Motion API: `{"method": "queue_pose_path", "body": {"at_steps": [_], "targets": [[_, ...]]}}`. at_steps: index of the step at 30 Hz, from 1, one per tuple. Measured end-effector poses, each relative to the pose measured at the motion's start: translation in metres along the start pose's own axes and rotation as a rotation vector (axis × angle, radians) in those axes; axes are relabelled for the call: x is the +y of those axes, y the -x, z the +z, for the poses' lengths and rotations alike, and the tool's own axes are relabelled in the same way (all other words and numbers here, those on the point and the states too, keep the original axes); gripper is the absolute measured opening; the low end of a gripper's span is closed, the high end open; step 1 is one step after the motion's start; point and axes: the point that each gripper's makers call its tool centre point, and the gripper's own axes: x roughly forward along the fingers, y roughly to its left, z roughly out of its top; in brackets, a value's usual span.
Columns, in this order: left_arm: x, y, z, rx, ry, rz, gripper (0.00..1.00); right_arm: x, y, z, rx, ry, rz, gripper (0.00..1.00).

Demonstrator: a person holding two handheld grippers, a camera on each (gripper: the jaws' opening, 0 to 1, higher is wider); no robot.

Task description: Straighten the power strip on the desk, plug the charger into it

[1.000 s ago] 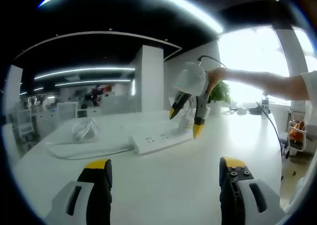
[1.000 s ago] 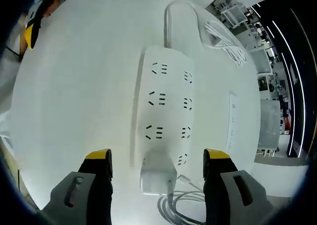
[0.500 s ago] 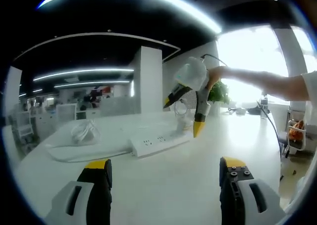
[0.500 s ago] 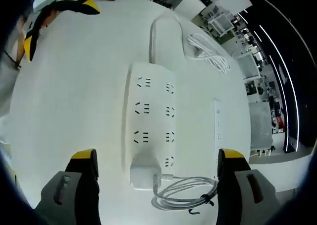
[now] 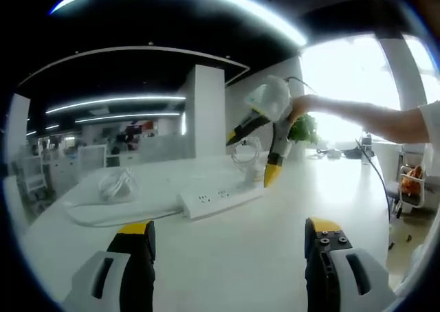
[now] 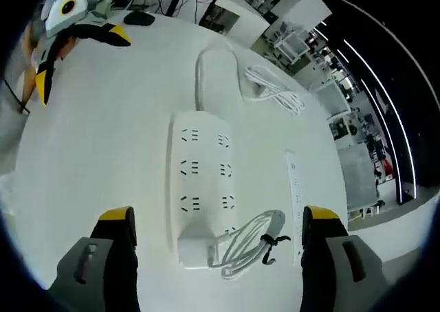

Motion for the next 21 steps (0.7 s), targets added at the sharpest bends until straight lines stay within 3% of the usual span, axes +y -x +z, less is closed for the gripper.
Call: {"method": "queue_pose_path", "body": {"at_steps": [10, 13, 21], "targets": [[0.001, -0.001, -0.001, 0.006, -0.004, 0.002, 0.93, -0.005, 0.014, 0.006, -0.115, -0.069, -0.017, 1.0], [0.001, -0.001, 0.0, 0.007, -0.006, 0.002, 0.93, -0.004, 0.019, 0.012, -0.194, -0.128, -0.016, 1.0], [0.004, -0.005, -0.001, 0.013, -0.003, 0.002, 0.93, -0.006, 0.039, 0.013, -0.323, -0.219, -0.042, 1.0]]}}
